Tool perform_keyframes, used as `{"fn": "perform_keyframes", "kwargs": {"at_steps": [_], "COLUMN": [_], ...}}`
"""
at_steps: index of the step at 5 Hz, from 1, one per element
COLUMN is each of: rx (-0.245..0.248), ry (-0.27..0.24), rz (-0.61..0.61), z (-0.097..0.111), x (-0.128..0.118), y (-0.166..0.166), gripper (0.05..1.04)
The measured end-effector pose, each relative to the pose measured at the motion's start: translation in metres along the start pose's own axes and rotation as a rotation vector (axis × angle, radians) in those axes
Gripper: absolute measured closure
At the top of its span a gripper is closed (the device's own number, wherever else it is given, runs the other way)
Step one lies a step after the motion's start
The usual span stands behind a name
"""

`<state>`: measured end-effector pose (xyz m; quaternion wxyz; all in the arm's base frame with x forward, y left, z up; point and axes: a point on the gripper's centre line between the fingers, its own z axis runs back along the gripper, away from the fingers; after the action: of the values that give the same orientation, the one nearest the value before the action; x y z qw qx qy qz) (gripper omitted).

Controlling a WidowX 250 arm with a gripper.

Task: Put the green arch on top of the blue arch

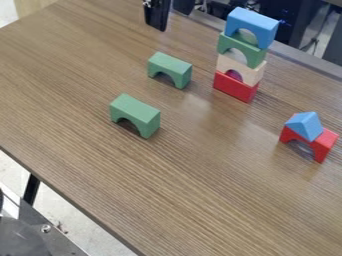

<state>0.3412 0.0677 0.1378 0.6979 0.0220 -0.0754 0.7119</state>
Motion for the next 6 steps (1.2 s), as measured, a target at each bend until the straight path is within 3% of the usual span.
{"fn": "perform_keyframes", "kwargs": {"at_steps": [1,2,4,6], "rx": [0.036,0.097,0.121,0.118], "ry": [0.005,0.001,-0.013,-0.001], "rz": [-0.005,0.007,0.049,0.062], "z": [-0.011,-0.037,-0.058,-0.064], "x": [-0.002,-0.004,-0.001,0.0], "y": [0.003,0.002,-0.011,-0.016], "gripper": [0.083,0.083,0.083,0.083]}}
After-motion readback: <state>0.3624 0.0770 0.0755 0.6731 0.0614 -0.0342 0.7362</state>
